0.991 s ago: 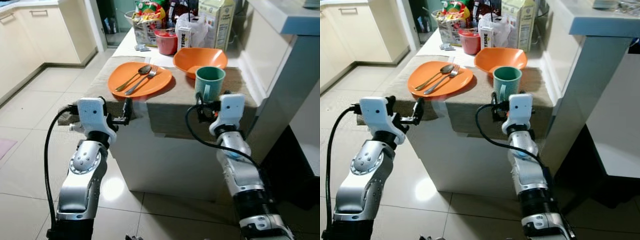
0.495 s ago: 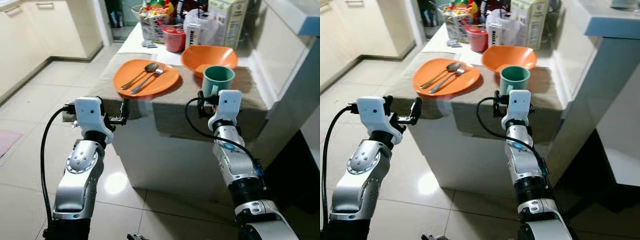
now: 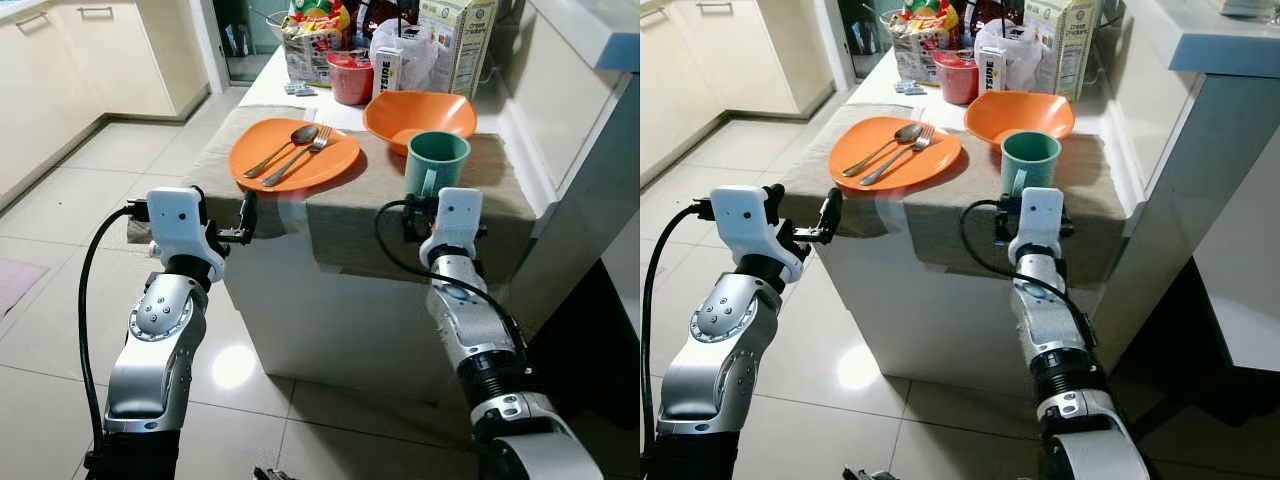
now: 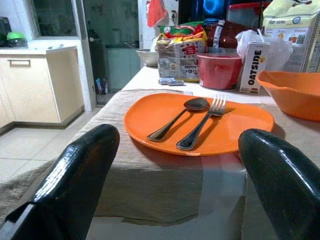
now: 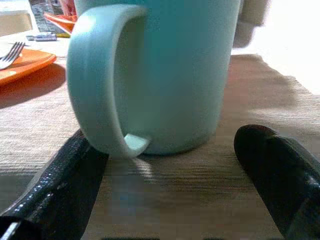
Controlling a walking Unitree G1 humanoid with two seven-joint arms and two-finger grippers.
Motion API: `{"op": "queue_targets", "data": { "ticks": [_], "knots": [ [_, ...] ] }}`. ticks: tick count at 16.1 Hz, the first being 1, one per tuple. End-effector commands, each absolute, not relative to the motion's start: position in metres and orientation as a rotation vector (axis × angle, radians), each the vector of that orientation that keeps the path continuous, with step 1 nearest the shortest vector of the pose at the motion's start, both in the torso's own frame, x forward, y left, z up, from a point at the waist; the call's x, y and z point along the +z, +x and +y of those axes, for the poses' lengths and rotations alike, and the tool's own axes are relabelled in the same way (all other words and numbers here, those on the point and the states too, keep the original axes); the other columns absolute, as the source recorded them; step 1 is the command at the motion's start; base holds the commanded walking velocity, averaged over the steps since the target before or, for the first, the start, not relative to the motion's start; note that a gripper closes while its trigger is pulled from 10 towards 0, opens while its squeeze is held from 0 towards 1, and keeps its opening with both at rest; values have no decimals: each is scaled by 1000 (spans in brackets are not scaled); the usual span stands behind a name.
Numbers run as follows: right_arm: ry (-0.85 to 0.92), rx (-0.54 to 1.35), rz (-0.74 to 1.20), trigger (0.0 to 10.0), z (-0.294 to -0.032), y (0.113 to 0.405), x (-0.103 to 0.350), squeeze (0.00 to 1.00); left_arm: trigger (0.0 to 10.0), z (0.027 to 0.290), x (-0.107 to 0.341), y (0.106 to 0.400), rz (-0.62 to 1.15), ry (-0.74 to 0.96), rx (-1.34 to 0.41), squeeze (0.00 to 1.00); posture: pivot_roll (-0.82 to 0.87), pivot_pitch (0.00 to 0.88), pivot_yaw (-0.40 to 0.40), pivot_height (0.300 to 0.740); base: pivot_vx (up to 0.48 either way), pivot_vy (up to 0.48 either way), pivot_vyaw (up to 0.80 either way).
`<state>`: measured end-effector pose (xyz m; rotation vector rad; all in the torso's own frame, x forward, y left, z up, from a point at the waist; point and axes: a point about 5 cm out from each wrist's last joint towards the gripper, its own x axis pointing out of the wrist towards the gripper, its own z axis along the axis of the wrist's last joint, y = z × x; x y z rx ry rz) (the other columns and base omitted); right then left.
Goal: Setting the table
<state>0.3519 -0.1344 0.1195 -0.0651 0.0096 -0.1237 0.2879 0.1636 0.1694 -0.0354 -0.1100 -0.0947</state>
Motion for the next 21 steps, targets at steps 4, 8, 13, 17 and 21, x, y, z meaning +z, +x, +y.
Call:
{"op": "queue_targets", "data": {
  "ticks": [4,8,13,17,21],
  "knots": [
    [-70,-91,-40,10000,-125,353,129,1000,10000,165,172,291,-113,-35,-95,0,-113,0,108,740,0,0,0],
    [-106,-88,-88,10000,-124,350,133,0,10000,165,172,292,-114,-32,-93,0,-112,0,109,740,0,0,0],
    [-97,-91,-126,10000,-119,345,139,0,10000,166,172,291,-115,-23,-90,0,-116,0,110,740,0,0,0],
    [-95,-109,-117,0,-123,344,137,0,10000,165,173,293,-119,-22,-95,0,-119,0,112,740,0,0,0],
    [-92,-111,-122,0,-125,344,140,0,10000,166,174,295,-126,-21,-95,0,-125,0,112,740,0,0,0]
  ]
}}
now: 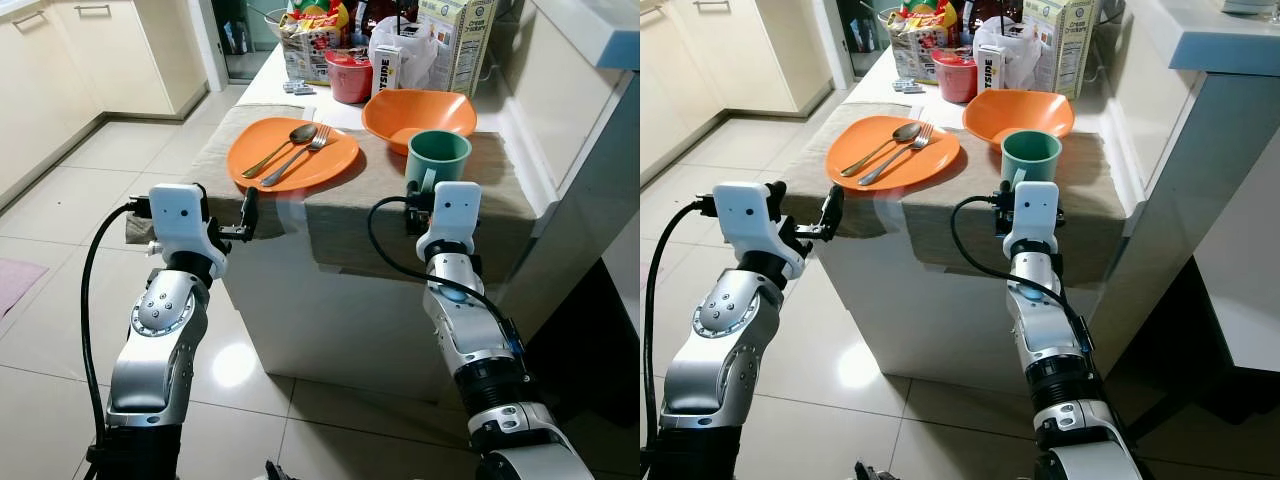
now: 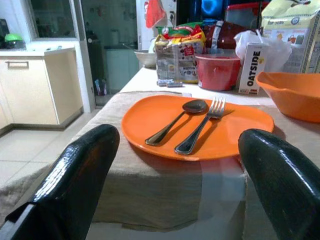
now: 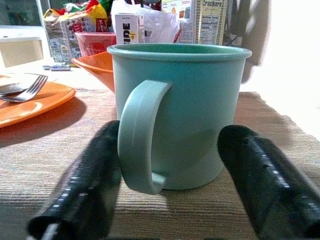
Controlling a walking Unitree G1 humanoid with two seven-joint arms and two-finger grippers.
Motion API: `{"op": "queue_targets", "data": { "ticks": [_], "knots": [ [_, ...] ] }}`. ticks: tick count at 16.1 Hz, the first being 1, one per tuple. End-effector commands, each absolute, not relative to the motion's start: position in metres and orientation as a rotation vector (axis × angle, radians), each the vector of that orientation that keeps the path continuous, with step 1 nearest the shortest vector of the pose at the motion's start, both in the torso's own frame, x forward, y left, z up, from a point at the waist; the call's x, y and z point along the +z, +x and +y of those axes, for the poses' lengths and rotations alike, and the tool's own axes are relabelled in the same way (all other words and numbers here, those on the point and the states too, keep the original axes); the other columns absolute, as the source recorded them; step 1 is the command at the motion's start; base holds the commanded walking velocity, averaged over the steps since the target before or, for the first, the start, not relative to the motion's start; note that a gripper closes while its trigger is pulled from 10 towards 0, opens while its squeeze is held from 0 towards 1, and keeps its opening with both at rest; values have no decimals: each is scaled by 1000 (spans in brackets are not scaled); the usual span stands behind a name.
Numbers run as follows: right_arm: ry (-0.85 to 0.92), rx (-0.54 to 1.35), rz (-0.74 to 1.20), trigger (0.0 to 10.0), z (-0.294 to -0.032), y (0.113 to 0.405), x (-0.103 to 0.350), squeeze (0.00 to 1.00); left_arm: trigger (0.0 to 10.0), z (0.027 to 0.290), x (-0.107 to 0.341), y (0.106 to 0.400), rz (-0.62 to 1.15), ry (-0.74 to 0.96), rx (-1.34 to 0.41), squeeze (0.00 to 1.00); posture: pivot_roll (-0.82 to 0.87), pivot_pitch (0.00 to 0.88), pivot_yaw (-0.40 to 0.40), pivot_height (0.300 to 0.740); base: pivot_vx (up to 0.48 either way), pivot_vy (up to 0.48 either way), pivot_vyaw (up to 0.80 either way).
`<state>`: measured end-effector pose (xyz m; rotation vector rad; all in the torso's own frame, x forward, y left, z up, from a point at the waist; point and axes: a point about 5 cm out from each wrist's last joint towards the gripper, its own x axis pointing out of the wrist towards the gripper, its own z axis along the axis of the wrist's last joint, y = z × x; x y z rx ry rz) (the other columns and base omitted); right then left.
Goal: Setting the table
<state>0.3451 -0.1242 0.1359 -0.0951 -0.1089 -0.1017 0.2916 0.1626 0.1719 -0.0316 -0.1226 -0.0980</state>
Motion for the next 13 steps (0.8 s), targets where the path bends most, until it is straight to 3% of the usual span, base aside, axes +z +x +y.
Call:
{"op": "queue_targets", "data": {
  "ticks": [1,13],
  "knots": [
    [-92,-111,-123,0,-125,344,140,0,10000,165,174,295,-128,-22,-95,0,-125,0,112,740,0,0,0],
    [-95,-83,-105,0,-127,338,136,0,10000,163,173,294,-127,-23,-104,0,-130,0,117,740,0,0,0]
  ]
}}
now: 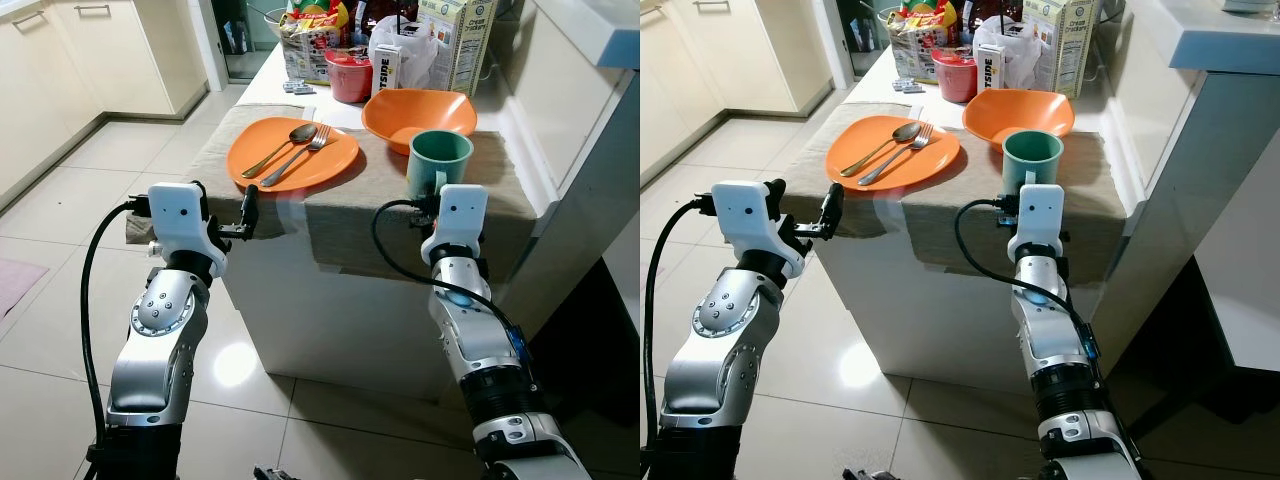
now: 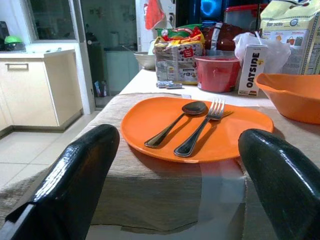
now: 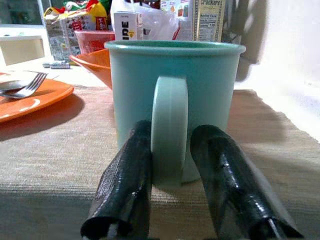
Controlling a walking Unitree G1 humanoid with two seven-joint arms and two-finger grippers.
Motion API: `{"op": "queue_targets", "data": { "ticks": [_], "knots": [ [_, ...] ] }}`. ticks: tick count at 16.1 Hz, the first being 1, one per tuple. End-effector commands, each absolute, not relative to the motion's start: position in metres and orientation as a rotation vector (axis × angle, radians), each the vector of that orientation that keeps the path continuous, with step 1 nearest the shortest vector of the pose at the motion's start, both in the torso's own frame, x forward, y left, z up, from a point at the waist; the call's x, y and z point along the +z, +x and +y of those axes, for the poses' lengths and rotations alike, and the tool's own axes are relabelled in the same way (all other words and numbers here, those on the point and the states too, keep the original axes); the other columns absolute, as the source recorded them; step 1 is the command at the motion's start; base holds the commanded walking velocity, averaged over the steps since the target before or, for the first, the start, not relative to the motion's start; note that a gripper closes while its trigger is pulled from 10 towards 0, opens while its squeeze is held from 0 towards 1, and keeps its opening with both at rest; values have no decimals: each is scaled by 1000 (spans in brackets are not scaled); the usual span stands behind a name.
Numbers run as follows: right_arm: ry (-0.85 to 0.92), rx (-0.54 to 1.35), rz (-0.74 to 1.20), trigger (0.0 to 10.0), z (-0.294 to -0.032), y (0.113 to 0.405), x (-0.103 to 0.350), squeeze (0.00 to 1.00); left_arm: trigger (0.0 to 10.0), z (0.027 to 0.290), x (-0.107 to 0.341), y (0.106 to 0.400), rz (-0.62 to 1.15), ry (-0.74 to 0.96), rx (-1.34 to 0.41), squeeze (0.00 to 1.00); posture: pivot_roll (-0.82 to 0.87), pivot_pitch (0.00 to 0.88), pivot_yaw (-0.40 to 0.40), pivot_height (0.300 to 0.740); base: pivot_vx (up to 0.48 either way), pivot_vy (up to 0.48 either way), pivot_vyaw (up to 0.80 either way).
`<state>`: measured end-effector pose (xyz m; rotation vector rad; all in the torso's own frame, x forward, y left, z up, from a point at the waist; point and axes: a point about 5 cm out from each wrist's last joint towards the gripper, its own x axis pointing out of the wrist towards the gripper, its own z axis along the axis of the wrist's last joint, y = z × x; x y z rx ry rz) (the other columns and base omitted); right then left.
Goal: Setting the table
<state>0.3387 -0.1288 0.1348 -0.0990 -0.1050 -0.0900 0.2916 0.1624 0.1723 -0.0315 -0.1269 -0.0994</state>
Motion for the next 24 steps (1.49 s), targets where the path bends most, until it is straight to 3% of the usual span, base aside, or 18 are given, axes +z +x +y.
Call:
{"op": "queue_targets", "data": {
  "ticks": [1,13,24],
  "knots": [
    [-94,-80,-106,0,-127,337,136,0,10000,163,174,294,-127,-23,-105,0,-132,0,119,740,0,0,0],
    [-93,-71,-111,0,-128,338,139,0,10000,161,173,295,-126,-28,-106,0,-133,0,113,740,0,0,0],
    [-137,-16,-400,0,-127,312,180,0,10000,162,171,293,-129,-20,-104,0,-138,0,111,740,0,0,0]
  ]
}}
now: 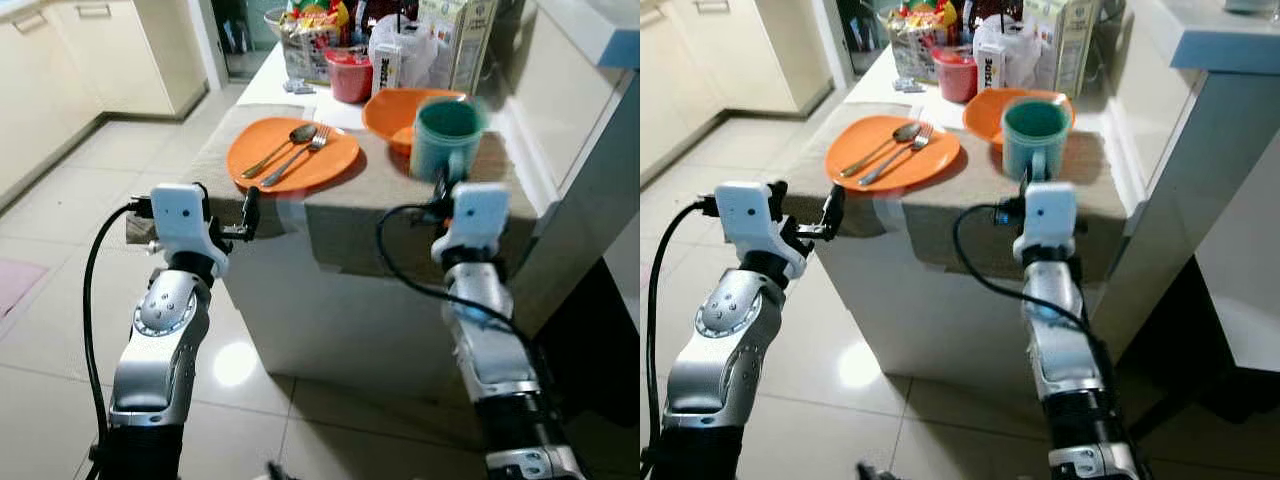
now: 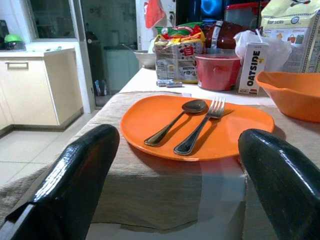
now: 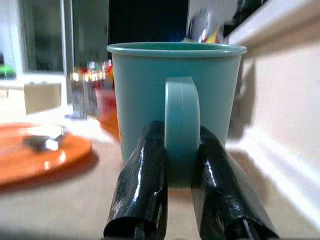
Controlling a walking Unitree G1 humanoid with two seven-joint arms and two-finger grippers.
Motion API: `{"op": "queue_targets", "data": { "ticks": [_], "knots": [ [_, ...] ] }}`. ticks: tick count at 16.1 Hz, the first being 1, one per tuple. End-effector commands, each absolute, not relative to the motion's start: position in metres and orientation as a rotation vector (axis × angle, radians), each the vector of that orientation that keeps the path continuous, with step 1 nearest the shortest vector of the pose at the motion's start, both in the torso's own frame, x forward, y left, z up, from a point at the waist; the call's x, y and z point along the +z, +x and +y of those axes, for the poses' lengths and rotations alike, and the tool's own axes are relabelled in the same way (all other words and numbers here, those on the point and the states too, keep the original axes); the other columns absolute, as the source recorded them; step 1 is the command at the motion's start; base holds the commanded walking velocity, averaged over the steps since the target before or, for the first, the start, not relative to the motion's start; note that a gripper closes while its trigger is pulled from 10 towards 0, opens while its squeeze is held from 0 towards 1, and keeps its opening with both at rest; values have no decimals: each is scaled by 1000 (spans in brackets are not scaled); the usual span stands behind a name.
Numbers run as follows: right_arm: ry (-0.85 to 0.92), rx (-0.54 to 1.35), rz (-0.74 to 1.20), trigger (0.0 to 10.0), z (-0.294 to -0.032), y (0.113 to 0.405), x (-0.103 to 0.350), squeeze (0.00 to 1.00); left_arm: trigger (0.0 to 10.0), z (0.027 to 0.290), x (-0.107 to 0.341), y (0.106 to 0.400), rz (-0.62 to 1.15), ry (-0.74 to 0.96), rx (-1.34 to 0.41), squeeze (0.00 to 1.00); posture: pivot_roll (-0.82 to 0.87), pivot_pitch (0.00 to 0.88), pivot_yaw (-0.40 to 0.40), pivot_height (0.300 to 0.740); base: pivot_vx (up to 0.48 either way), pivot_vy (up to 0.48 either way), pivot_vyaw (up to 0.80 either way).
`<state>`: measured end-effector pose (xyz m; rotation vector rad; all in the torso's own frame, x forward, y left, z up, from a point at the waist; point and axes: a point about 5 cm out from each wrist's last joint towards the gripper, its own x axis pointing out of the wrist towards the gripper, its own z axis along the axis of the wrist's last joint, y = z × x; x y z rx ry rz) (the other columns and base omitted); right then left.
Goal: Setting the table
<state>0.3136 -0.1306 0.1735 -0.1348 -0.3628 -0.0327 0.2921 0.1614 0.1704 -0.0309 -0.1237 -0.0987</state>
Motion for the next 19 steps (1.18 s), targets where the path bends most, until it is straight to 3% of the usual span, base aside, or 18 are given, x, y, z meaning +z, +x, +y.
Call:
{"op": "queue_targets", "data": {
  "ticks": [1,4,7,12,19],
  "knots": [
    [-139,-13,-415,0,-127,311,184,0,10000,162,171,293,-128,-19,-104,0,-138,0,111,740,0,0,0],
    [-204,19,-401,0,-146,288,175,0,10000,171,167,281,-133,-15,-99,0,-135,0,113,740,0,0,0],
    [-232,33,-372,0,-149,277,162,0,10000,177,165,268,-170,33,-80,0,-139,0,110,740,0,0,0],
    [-261,98,-228,0,-168,251,128,0,10000,194,130,225,-27,-4,-34,0,-122,0,91,740,0,0,0],
    [-189,105,-162,0,-165,255,120,0,10000,180,136,227,-61,-47,-84,0,-134,0,84,740,0,0,0]
  ]
}}
